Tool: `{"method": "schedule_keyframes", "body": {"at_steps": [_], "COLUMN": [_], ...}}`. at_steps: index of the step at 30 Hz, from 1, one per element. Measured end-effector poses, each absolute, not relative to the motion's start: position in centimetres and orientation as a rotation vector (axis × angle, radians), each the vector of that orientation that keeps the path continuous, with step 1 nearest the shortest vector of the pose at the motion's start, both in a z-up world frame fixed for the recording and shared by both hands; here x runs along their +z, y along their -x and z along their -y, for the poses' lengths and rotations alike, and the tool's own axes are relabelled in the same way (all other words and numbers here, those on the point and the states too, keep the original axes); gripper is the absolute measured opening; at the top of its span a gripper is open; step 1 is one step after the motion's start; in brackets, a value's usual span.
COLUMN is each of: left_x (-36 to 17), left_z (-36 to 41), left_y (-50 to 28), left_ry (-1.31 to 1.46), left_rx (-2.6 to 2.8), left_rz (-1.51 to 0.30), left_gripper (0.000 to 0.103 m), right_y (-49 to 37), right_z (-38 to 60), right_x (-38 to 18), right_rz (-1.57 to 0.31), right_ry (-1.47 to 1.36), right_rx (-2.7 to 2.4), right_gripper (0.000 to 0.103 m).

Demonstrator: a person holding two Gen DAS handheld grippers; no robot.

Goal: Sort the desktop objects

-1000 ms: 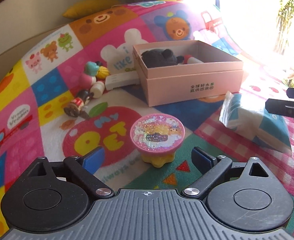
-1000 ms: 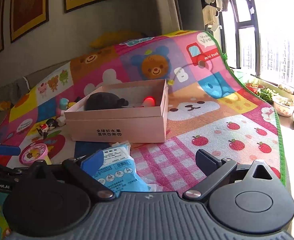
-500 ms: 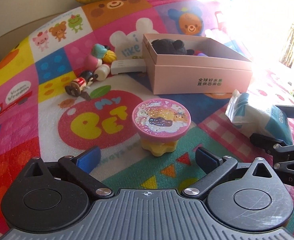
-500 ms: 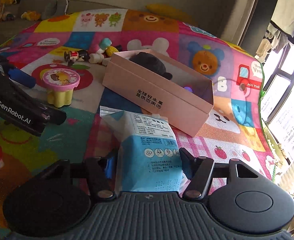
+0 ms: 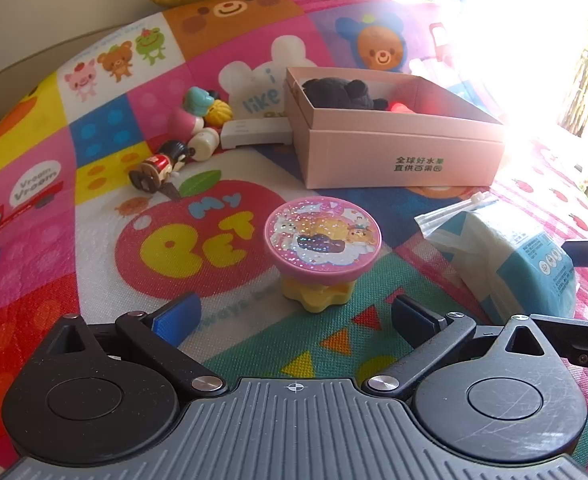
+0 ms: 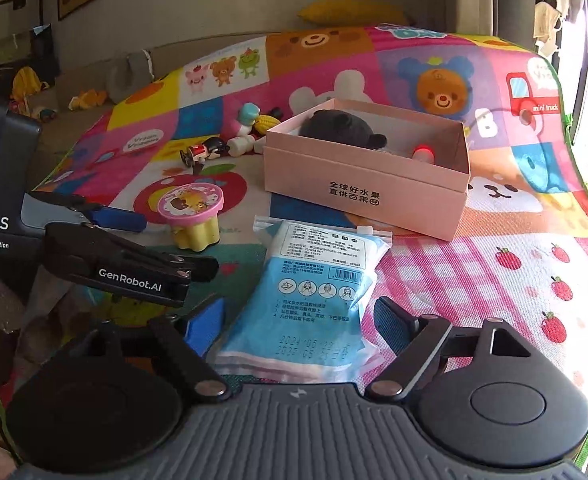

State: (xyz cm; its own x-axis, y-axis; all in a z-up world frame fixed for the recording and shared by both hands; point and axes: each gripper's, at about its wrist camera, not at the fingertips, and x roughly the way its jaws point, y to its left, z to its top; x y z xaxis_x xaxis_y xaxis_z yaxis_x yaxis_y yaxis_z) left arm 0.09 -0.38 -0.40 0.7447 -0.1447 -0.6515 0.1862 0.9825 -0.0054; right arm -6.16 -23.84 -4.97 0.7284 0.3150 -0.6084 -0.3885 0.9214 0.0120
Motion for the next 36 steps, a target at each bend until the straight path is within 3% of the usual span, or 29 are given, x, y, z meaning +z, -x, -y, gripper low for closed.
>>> {"method": "schedule_keyframes", "body": {"at_steps": [4, 9, 16, 36], "left_x": [-0.4, -0.4, -0.5, -0.5], "left_z": [0.4, 0.4, 0.5, 0.5], "left_y": [-0.1, -0.1, -0.1, -0.1], "left_ry": [-0.061, -0.062, -0.064, -0.065], "left_rx": [-0.182, -0.181, -0.181, -0.182], "left_rz": [-0.708, -0.708, -0.709, -0.709], "left_gripper": [0.103, 0.103, 0.103, 0.103], "right_y": [6.0, 5.9, 7.3, 7.4], "right_z": [24.4, 25.2, 27.5, 26.6], "right_x": [-5.2, -6.0, -3.8, -5.3], "right_rz": [-0.638, -0.628, -0.473, -0.534], "right_ry": [0.081, 0.014, -0.062, 0.122], "right_rx": [0.359, 0.336, 0.211, 0.083], "right_gripper": [0.093, 0.094, 0.094, 0.094]}}
